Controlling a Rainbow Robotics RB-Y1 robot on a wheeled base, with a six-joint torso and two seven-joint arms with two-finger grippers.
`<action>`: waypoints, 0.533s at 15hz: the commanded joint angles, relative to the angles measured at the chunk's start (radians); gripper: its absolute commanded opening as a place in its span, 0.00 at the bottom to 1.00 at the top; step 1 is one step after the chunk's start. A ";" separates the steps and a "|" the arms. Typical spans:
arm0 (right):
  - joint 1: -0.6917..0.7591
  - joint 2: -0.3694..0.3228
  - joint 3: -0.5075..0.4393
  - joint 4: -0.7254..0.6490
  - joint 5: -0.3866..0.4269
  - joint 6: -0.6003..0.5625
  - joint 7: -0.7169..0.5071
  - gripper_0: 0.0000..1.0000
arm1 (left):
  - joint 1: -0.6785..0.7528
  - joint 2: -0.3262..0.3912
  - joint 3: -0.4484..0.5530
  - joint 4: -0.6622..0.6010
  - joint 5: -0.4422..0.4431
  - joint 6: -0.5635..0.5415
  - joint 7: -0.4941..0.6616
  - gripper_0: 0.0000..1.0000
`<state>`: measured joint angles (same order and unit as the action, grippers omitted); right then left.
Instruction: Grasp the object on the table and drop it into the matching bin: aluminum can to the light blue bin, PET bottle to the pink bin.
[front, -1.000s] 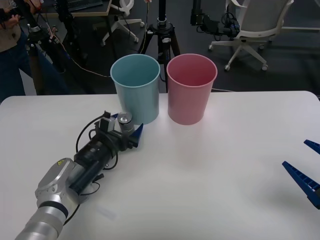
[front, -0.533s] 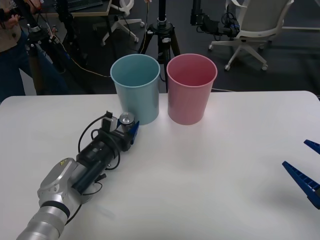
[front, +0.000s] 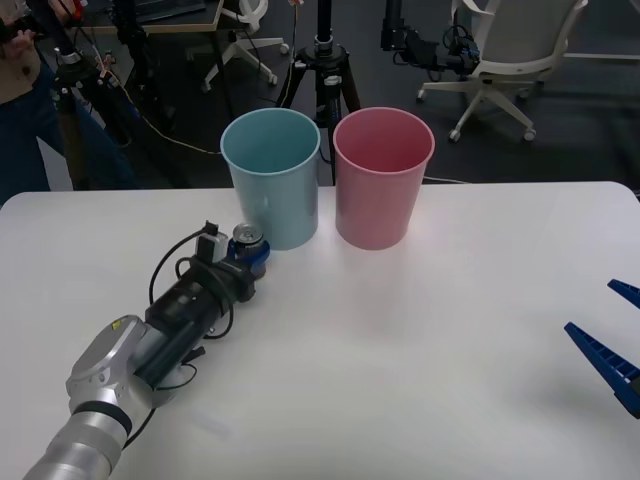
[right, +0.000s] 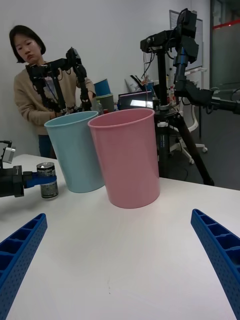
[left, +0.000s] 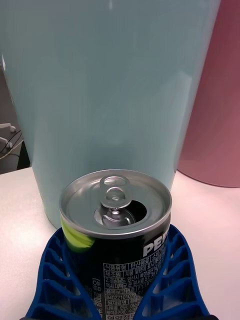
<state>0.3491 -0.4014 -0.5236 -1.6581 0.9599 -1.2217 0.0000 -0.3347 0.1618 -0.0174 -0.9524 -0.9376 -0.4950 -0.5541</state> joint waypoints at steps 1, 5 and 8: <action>0.000 0.000 0.000 0.000 0.000 0.000 0.000 1.00 | 0.014 0.024 0.007 -0.009 0.014 -0.024 0.000 0.00; 0.000 0.000 0.000 0.000 0.000 0.000 0.000 1.00 | 0.152 0.084 0.010 -0.215 0.014 -0.011 0.019 0.00; 0.000 0.000 0.000 0.000 0.000 0.000 0.000 1.00 | 0.253 0.133 0.007 -0.371 0.014 0.006 0.043 0.00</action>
<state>0.3491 -0.4014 -0.5236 -1.6581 0.9599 -1.2217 0.0000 -0.1103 0.2805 -0.0118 -1.2814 -0.9233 -0.4934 -0.5167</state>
